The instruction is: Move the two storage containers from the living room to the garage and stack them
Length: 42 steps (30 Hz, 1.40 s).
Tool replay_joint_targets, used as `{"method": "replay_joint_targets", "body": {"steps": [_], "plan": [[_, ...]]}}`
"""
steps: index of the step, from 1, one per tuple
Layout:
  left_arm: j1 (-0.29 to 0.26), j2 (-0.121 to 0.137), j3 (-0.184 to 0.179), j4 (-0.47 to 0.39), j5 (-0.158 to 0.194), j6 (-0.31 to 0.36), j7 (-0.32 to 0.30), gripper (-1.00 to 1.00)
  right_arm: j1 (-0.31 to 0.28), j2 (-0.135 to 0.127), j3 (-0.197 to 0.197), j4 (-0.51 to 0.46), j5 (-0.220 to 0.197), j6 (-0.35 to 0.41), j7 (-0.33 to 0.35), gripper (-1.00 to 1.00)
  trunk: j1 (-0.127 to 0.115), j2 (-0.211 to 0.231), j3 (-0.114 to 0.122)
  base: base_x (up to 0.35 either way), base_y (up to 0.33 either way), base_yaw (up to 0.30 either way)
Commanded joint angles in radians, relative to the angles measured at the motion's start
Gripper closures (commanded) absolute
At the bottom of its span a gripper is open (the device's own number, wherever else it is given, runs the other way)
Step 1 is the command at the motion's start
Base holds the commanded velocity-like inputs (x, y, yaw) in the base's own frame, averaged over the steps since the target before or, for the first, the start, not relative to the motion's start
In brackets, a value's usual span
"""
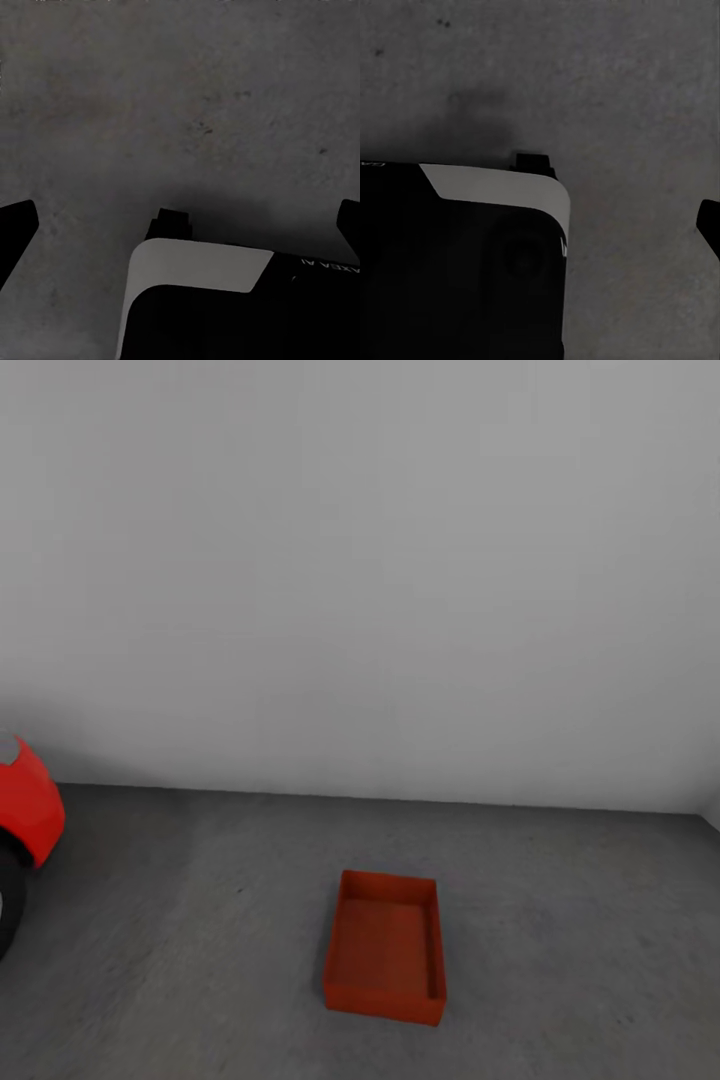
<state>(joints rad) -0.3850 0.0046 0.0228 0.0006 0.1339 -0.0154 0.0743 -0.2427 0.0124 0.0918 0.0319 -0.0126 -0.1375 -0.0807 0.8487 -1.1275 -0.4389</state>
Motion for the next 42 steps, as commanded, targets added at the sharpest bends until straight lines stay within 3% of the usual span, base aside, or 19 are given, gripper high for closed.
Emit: {"method": "replay_joint_targets", "body": {"steps": [1,17,27,31,42], "plan": [[0.000,0.002,0.002,0.001,0.007,-0.002,0.001,-1.00,-0.001,0.001,0.008,0.003,-0.001,-0.005,-0.005,-1.00,0.000,-0.001,0.001,0.000,0.000,0.000],[0.032,0.031,0.002,0.001,0.007,0.009,-0.003,-1.00,-0.001,0.001,0.008,0.003,-0.001,-0.005,-0.004,-1.00,0.000,-0.001,0.026,0.000,0.000,0.000],[0.088,0.029,0.002,0.002,0.007,0.008,-0.010,-1.00,-0.001,0.002,0.008,0.003,-0.001,-0.005,-0.004,-1.00,0.000,-0.001,0.041,0.000,0.000,0.000],[0.109,0.031,0.002,0.001,0.008,0.000,-0.103,-1.00,-0.001,0.001,0.008,0.003,-0.001,-0.004,-0.004,-1.00,0.000,-0.001,0.048,0.000,0.000,0.000],[0.115,0.031,0.002,0.000,0.009,-0.002,-0.120,-1.00,0.066,-0.009,0.007,0.004,-0.001,-0.003,-0.002,-1.00,0.000,-0.001,0.065,0.000,0.000,0.000]]}}
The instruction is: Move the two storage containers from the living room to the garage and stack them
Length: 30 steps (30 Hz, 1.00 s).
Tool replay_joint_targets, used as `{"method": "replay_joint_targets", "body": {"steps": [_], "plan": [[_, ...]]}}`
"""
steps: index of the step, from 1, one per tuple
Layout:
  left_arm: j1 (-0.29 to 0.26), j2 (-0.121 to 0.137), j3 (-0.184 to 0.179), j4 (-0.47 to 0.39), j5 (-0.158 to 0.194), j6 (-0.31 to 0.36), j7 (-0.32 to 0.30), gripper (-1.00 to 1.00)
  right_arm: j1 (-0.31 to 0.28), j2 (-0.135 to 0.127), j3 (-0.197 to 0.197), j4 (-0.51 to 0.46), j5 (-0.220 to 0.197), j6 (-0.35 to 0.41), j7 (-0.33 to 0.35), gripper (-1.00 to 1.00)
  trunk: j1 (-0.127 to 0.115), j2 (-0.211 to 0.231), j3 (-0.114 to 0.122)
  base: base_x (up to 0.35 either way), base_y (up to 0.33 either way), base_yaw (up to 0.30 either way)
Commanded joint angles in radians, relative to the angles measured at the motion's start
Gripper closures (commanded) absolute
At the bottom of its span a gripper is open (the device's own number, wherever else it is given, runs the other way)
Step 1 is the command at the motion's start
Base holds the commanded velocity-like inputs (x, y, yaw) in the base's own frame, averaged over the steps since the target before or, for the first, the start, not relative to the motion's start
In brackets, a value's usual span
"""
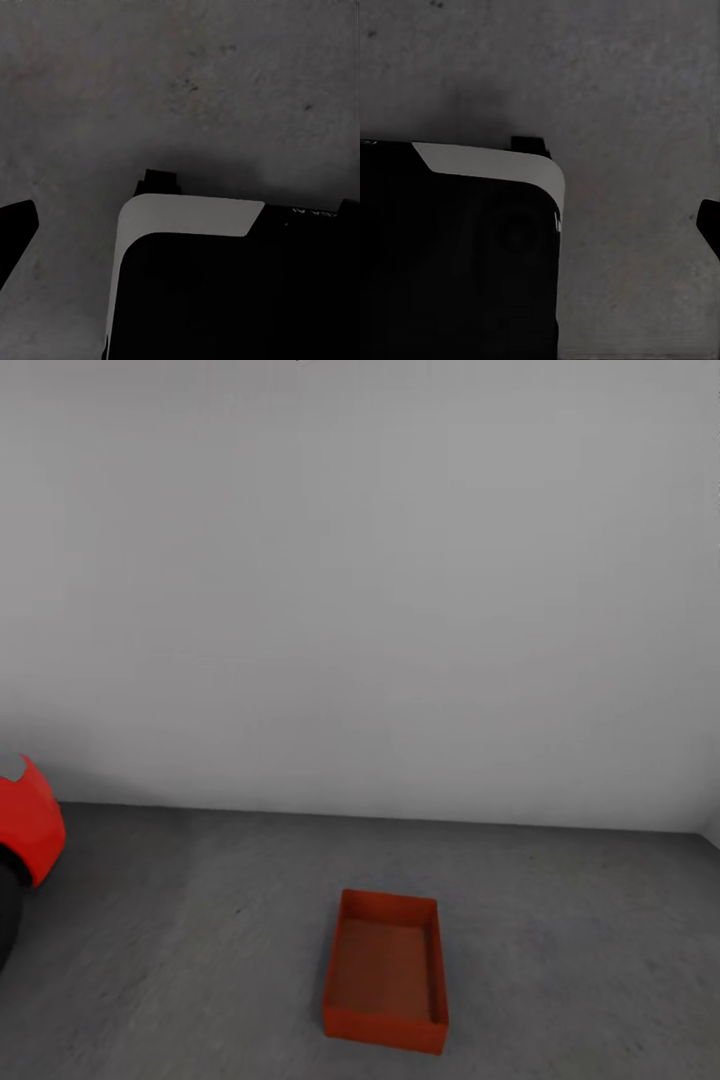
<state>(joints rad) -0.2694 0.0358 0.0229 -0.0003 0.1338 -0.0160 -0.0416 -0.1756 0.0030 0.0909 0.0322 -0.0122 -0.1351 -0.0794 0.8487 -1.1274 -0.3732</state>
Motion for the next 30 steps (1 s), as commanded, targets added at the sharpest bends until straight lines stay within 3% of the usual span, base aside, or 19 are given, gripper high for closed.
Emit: {"method": "replay_joint_targets", "body": {"steps": [1,30], "plan": [[-0.001,0.000,0.002,0.001,0.009,-0.002,-0.004,-1.00,0.003,0.000,0.008,0.003,-0.001,-0.006,-0.004,-1.00,0.000,-0.001,0.001,0.000,0.000,0.000],[-0.001,0.001,0.002,0.000,0.009,-0.002,-0.004,-1.00,0.025,0.000,0.009,0.003,0.001,-0.008,-0.005,-1.00,0.000,-0.001,0.046,0.000,0.000,0.000]]}}
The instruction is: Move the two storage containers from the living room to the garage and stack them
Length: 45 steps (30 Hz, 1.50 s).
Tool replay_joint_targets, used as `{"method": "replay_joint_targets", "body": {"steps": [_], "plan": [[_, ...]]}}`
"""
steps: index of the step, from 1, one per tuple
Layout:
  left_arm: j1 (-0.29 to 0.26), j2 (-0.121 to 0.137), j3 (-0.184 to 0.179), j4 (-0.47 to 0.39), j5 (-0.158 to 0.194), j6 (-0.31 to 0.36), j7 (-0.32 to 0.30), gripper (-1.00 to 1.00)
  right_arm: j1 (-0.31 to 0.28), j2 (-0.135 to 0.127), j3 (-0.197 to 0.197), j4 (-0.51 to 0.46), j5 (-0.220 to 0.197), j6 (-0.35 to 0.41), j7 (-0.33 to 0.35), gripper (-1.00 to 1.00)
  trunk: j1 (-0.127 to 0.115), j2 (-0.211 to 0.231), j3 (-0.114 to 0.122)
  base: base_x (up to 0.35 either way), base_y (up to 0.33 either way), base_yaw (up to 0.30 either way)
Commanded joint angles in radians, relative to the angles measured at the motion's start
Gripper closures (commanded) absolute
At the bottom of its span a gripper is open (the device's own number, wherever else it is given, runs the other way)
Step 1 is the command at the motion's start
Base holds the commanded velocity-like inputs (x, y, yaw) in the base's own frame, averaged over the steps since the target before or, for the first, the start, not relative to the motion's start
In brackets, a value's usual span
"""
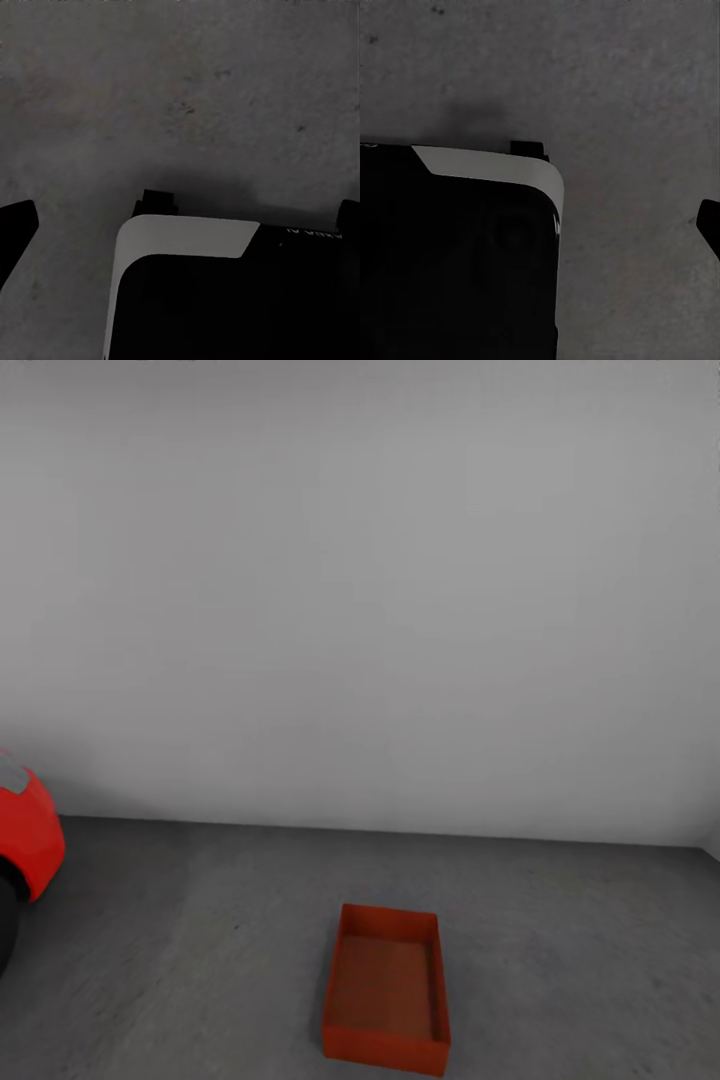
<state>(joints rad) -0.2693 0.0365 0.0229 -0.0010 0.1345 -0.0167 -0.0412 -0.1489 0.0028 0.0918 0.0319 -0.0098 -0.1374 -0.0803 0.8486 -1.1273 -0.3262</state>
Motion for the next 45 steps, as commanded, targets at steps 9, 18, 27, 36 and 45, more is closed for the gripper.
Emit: {"method": "replay_joint_targets", "body": {"steps": [9,18,27,36,45], "plan": [[-0.001,0.002,0.002,0.001,0.059,-0.002,0.002,-1.00,-0.001,0.000,0.008,0.003,-0.001,-0.005,-0.004,-1.00,0.000,-0.001,0.013,0.000,0.000,0.000],[-0.001,0.001,0.001,0.001,0.096,-0.002,0.003,-1.00,-0.001,0.000,0.008,0.002,-0.001,-0.005,-0.004,-1.00,0.000,-0.001,0.027,0.000,0.000,0.000],[-0.001,-0.001,0.001,0.002,0.097,-0.002,0.003,-1.00,-0.001,0.000,0.008,0.001,-0.001,-0.006,-0.004,-1.00,0.000,-0.001,0.040,0.000,0.000,0.000],[-0.001,-0.004,0.000,0.002,0.097,-0.002,0.003,-1.00,-0.001,0.002,0.015,0.000,0.013,0.004,-0.007,-1.00,0.000,-0.001,0.042,0.000,0.000,0.000],[-0.001,-0.004,0.000,0.002,0.097,-0.002,0.003,-1.00,-0.001,0.011,0.017,0.000,0.017,0.004,-0.006,-1.00,0.000,-0.001,0.042,0.000,0.000,0.000]]}}
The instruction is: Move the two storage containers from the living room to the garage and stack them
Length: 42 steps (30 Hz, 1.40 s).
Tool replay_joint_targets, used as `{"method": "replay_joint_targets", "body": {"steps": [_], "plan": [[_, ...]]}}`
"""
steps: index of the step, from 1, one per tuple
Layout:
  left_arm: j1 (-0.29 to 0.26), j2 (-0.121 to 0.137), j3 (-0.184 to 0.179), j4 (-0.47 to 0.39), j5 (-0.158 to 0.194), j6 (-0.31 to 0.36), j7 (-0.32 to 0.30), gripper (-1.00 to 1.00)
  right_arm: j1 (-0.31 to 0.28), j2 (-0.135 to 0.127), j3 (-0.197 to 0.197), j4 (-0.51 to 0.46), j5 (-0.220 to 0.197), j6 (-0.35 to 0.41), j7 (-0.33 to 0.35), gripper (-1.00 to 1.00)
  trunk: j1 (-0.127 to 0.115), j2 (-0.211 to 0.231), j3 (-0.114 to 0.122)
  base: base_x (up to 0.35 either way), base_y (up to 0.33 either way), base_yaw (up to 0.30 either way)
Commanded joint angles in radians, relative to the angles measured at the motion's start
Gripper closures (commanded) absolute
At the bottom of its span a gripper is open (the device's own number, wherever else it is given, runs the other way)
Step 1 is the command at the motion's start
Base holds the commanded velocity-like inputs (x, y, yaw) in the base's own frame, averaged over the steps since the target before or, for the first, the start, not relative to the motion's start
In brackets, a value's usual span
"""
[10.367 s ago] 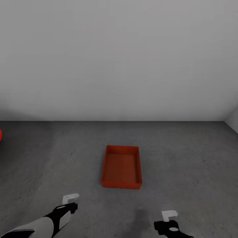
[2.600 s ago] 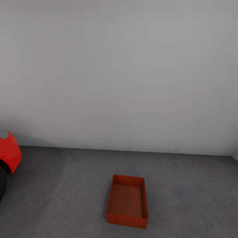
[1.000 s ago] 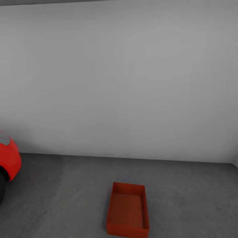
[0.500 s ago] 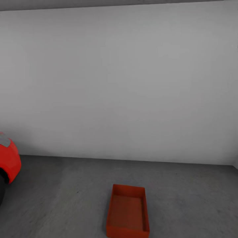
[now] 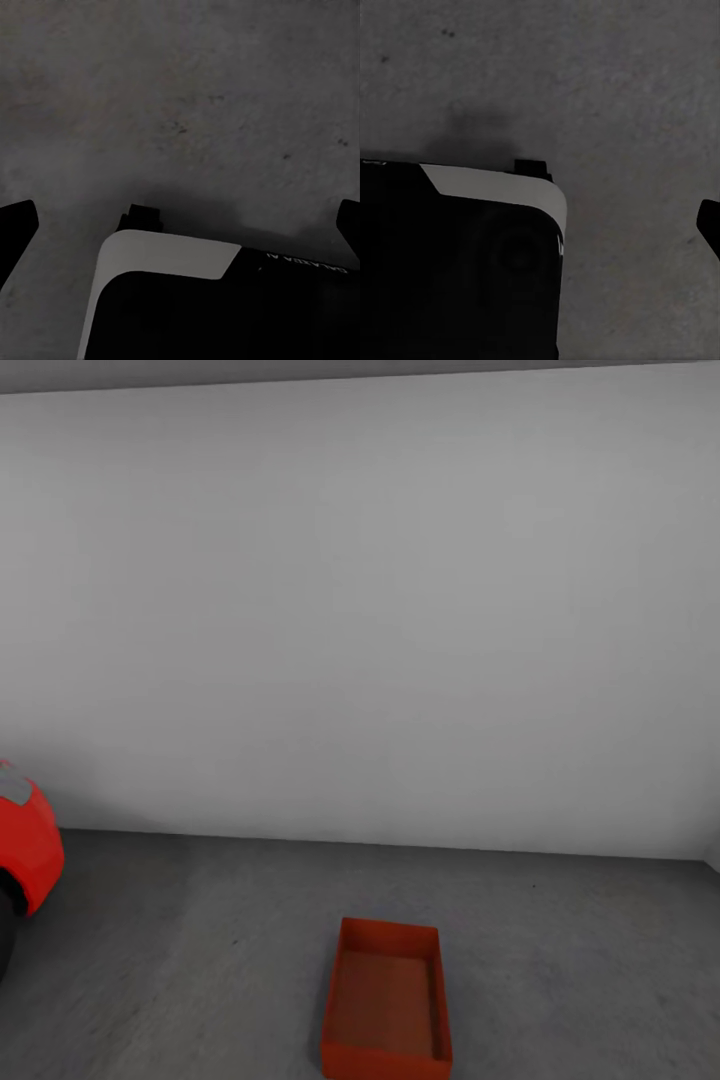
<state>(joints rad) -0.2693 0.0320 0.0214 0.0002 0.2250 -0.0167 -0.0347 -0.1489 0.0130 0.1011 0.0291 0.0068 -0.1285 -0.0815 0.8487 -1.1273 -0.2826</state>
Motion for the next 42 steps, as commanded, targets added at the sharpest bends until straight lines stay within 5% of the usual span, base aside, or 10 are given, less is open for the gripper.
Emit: {"method": "replay_joint_targets", "body": {"steps": [1,12,31,42], "plan": [[-0.001,0.000,0.002,0.001,0.007,-0.002,-0.004,-1.00,-0.001,0.000,0.007,0.003,0.001,-0.005,-0.006,-1.00,0.000,-0.001,-0.001,0.000,0.000,0.000],[-0.001,0.000,0.002,0.000,0.007,-0.002,-0.004,-1.00,-0.001,-0.001,0.001,0.003,-0.014,-0.011,-0.016,-1.00,0.000,-0.001,-0.001,0.000,0.000,-0.037],[-0.001,0.000,0.002,0.000,0.007,-0.002,-0.004,-1.00,-0.001,-0.007,-0.001,0.005,-0.020,-0.006,-0.005,-1.00,0.000,-0.001,-0.001,0.000,0.000,-0.271],[-0.001,-0.001,0.002,0.000,0.007,-0.002,-0.004,-1.00,-0.001,-0.021,-0.001,0.005,-0.114,-0.004,-0.003,-1.00,0.000,-0.001,-0.001,0.000,0.000,-0.286]]}}
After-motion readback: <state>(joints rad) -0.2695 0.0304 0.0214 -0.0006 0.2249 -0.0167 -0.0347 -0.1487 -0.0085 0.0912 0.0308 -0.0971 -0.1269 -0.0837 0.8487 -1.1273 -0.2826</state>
